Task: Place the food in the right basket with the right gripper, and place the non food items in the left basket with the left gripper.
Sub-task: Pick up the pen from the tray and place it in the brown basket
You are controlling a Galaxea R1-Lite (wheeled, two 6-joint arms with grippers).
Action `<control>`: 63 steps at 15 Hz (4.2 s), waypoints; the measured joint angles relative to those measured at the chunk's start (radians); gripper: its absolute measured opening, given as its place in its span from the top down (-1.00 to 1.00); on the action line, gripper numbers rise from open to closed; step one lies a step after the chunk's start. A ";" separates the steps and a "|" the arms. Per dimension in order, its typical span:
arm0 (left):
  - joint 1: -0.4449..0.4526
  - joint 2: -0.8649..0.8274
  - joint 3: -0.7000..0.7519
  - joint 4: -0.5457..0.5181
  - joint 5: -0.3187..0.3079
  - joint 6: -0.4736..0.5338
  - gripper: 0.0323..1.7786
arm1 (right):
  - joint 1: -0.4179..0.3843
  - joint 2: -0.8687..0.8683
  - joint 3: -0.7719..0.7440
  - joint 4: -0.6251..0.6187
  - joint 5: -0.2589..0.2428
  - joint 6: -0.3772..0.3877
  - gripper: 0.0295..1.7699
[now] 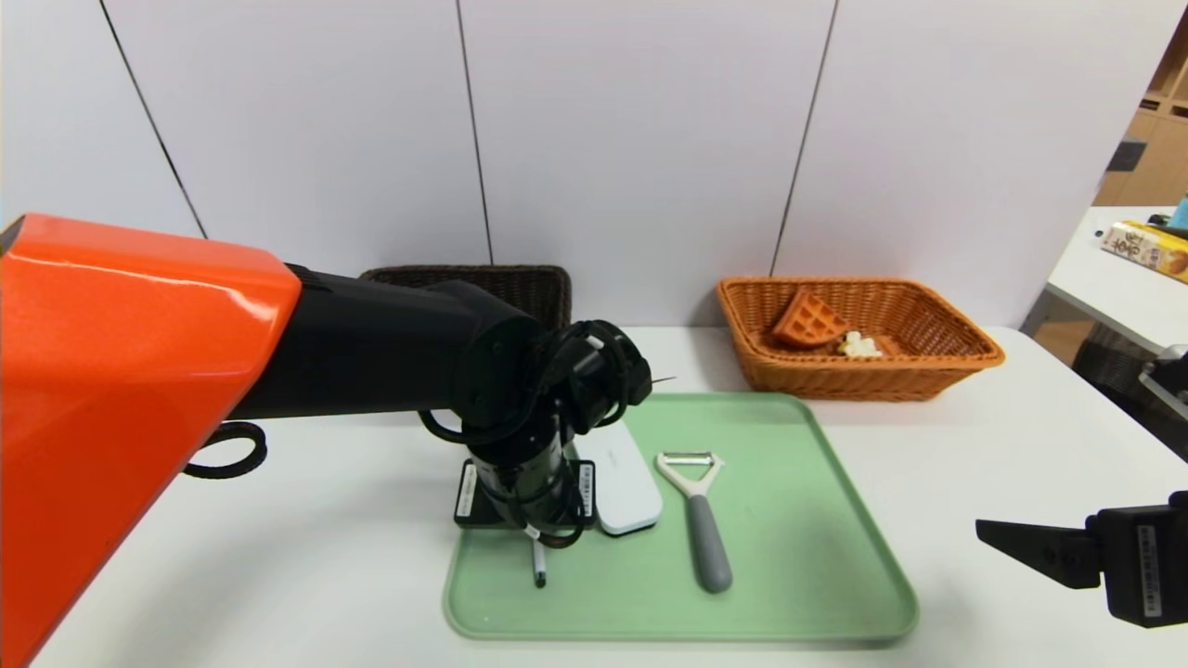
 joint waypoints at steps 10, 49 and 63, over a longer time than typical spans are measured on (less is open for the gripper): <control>-0.028 -0.046 0.000 0.013 0.032 0.025 0.94 | 0.000 0.003 0.010 -0.007 0.000 0.001 -0.92; 0.370 -0.187 -0.253 -0.215 -0.055 1.711 0.94 | 0.000 -0.012 0.039 -0.008 -0.003 -0.009 -0.92; 0.475 0.034 -0.371 -0.220 -0.059 1.916 0.94 | 0.004 -0.013 0.084 -0.051 -0.003 -0.005 -0.92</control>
